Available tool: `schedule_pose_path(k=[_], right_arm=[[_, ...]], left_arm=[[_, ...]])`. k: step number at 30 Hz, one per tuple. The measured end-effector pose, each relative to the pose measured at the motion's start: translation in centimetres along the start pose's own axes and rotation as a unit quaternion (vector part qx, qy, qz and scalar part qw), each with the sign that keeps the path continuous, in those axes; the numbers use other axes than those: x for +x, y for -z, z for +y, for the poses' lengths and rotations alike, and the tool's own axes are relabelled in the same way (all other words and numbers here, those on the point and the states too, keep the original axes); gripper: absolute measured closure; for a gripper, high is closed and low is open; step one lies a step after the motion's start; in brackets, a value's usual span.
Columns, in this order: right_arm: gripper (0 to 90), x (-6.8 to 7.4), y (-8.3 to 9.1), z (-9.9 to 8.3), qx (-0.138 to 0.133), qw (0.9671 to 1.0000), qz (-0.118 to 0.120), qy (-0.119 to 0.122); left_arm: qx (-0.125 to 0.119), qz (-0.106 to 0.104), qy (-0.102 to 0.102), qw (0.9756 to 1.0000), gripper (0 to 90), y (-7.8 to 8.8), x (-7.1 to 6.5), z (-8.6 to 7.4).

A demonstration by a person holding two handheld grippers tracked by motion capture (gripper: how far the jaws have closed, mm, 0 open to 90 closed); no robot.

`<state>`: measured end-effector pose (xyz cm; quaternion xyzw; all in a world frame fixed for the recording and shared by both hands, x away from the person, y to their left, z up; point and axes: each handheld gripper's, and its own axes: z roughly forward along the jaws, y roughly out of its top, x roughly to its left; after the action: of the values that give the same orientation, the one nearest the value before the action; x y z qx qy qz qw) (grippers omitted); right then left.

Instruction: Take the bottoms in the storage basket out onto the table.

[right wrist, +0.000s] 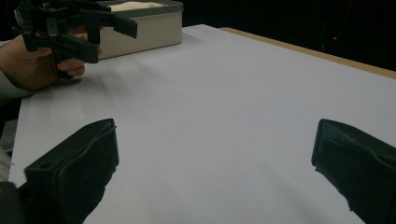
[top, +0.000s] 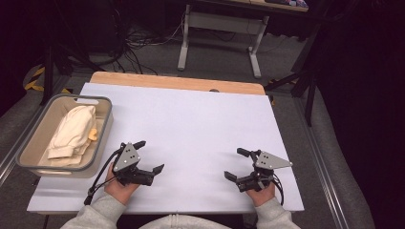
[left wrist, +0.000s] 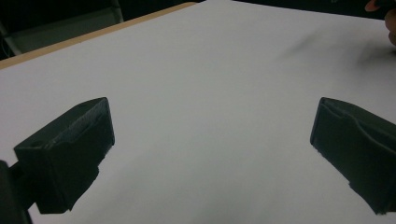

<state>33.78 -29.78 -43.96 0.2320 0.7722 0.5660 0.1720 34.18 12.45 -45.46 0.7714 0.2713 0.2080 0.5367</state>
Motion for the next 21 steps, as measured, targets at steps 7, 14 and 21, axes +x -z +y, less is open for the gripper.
schedule_pose_path(k=[7, 14, 21], right_arm=[[1.6, 0.0, 0.0, 0.0, 0.006, 1.0, 0.002, -0.001], [2.9, 0.0, -0.2, 0.0, 0.013, 0.9999, 0.006, -0.007], [3.2, 0.0, -0.3, -0.1, 0.015, 0.9998, 0.012, -0.008]], left_arm=[[-0.006, -0.003, 0.004, 1.0, 0.6, 0.0, 0.0, 0.0], [-0.015, -0.004, -0.003, 0.9999, 0.0, 0.0, 0.3, 0.1], [-0.023, 0.0, 0.004, 0.9997, 0.0, 0.1, 1.3, 0.2]])
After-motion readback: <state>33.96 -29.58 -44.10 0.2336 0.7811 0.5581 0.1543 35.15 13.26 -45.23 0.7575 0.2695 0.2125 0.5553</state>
